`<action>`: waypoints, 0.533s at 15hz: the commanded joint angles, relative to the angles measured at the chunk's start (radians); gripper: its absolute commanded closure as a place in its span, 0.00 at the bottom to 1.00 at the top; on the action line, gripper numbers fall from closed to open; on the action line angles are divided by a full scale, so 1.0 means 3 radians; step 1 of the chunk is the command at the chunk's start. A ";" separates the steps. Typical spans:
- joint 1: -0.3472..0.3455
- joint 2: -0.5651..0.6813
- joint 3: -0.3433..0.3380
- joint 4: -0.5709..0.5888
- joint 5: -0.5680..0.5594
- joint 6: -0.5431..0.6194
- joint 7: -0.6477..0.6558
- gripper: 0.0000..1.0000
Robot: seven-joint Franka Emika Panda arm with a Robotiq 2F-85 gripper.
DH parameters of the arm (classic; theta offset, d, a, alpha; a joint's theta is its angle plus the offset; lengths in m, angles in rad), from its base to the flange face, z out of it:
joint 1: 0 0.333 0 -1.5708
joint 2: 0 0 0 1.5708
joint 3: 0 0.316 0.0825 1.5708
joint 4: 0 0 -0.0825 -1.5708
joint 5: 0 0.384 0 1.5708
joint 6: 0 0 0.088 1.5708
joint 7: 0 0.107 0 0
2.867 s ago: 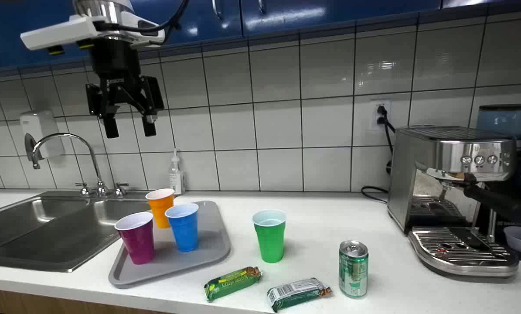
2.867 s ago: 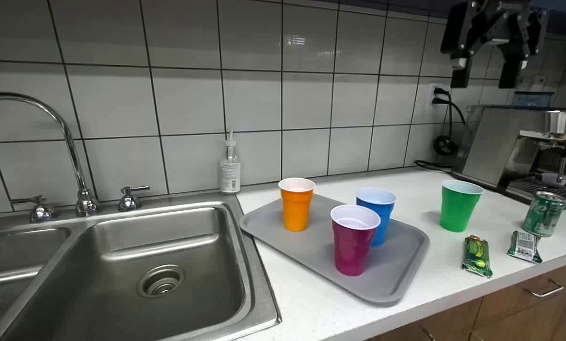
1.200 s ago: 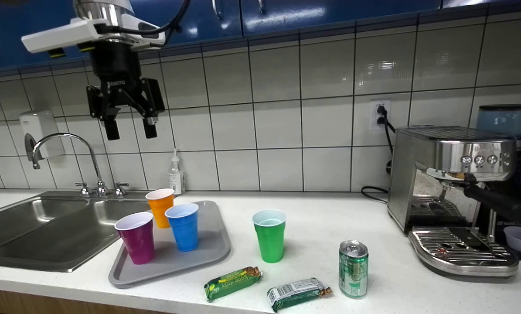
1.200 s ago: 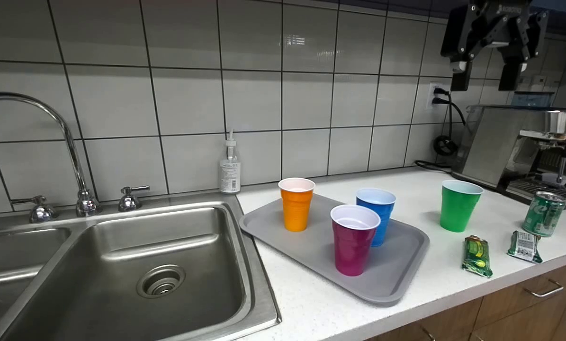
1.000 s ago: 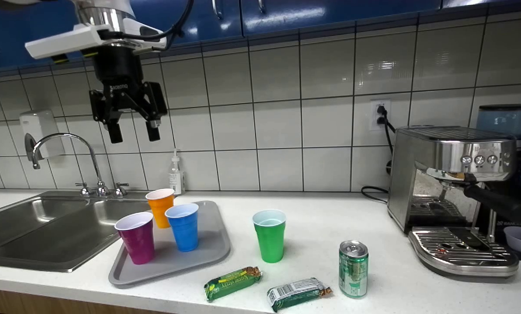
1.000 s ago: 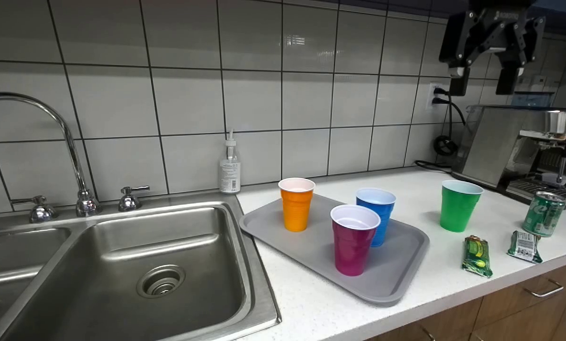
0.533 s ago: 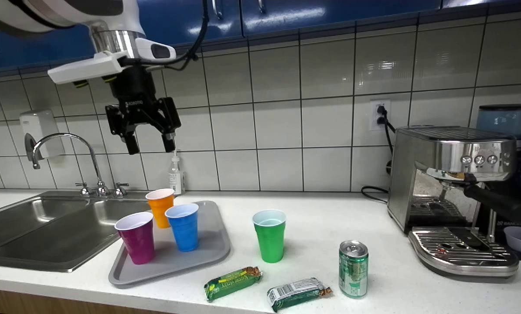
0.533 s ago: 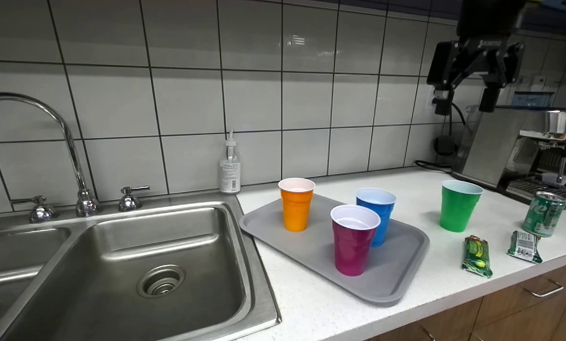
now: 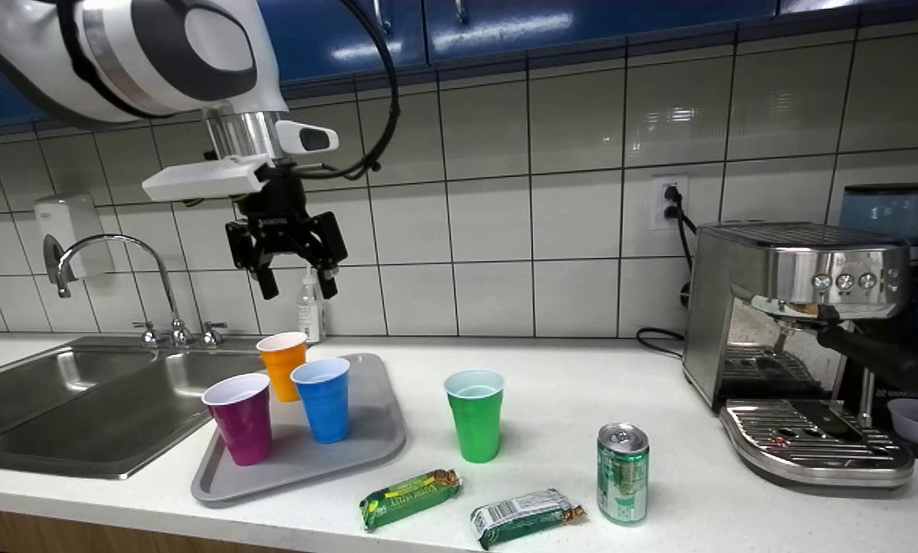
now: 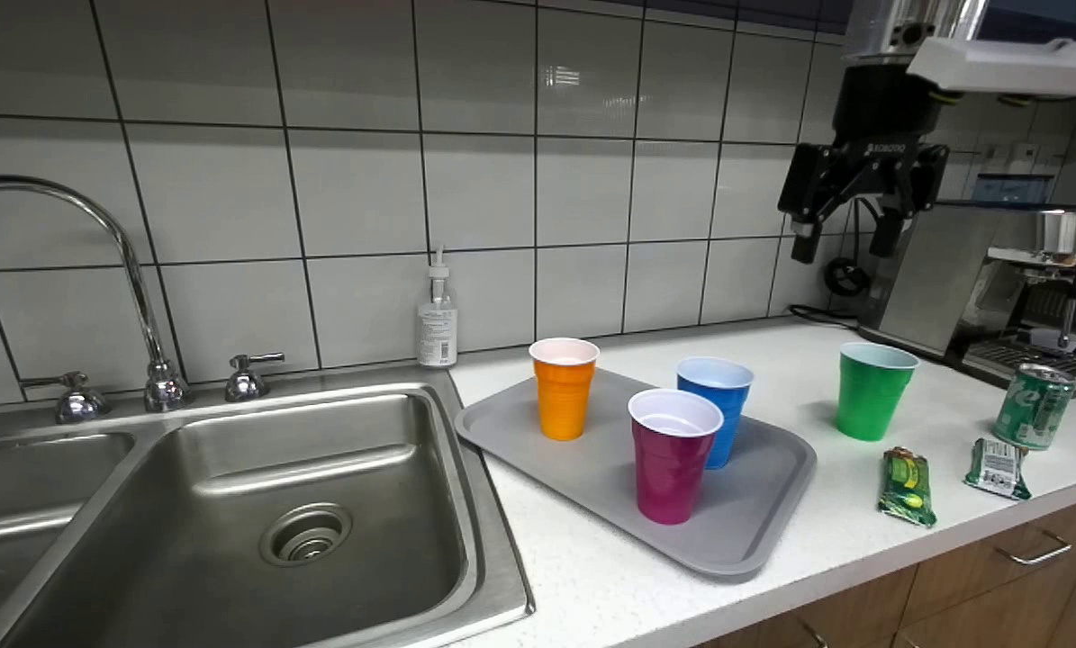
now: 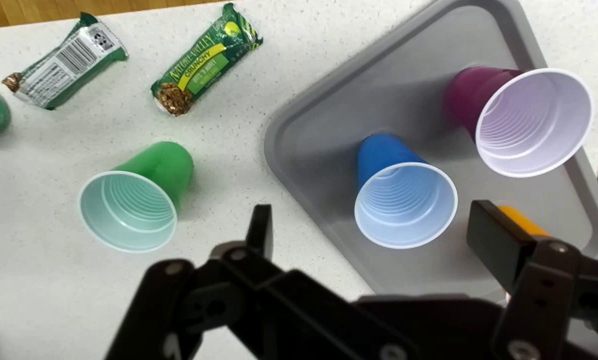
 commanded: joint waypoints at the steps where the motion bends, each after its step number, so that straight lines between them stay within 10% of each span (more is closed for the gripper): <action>1: -0.0054 0.0312 0.0039 0.0071 -0.0029 0.0259 -0.0023 0.00; 8: -0.0054 0.0858 0.0072 0.0173 -0.0123 0.0633 0.0033 0.00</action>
